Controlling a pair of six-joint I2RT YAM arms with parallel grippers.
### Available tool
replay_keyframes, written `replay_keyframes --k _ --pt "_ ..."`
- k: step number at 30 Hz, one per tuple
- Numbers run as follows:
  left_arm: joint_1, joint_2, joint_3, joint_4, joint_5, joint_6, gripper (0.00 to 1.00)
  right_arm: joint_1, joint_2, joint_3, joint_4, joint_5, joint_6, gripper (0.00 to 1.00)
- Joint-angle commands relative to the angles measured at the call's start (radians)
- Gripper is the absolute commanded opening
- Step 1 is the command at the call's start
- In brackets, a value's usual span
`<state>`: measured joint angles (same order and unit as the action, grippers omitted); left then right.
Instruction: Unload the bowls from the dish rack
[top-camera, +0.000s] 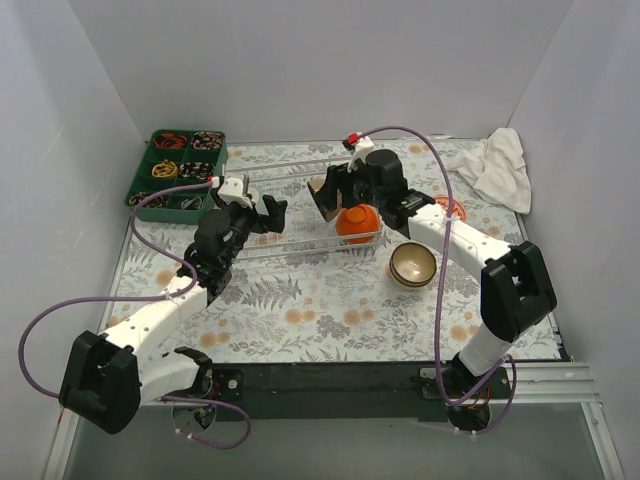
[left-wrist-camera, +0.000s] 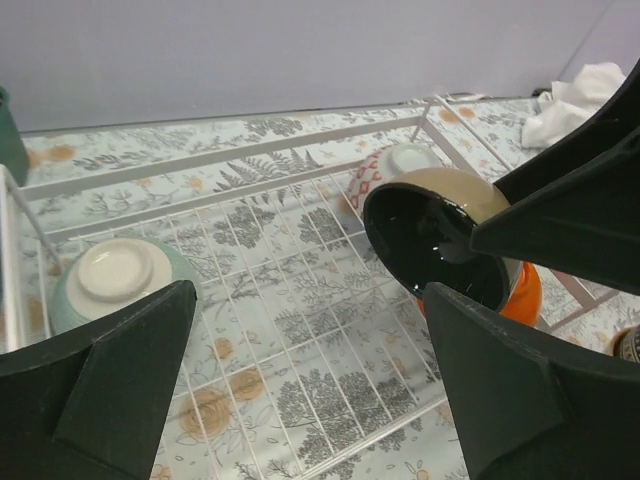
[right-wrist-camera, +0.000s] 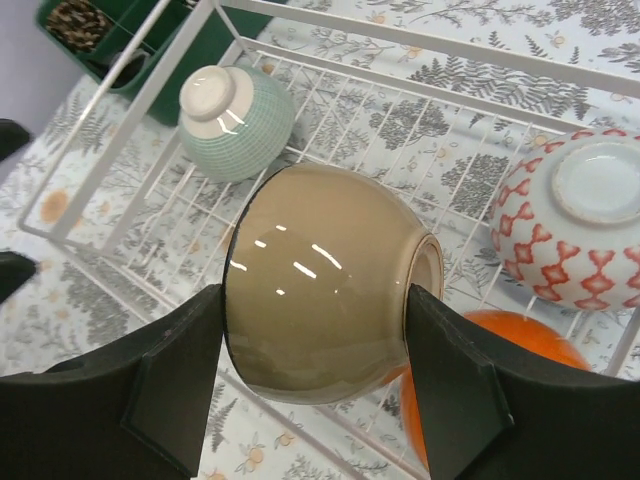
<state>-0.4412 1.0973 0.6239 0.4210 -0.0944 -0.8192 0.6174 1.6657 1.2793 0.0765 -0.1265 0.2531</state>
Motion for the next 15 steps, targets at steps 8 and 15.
replay_keyframes --k 8,15 --pt "0.004 0.116 0.083 -0.028 0.229 -0.097 0.98 -0.036 -0.188 -0.104 0.259 -0.214 0.21 0.01" --pt "0.006 0.144 0.094 -0.016 0.298 -0.124 0.94 -0.044 -0.267 -0.202 0.371 -0.286 0.3 0.01"
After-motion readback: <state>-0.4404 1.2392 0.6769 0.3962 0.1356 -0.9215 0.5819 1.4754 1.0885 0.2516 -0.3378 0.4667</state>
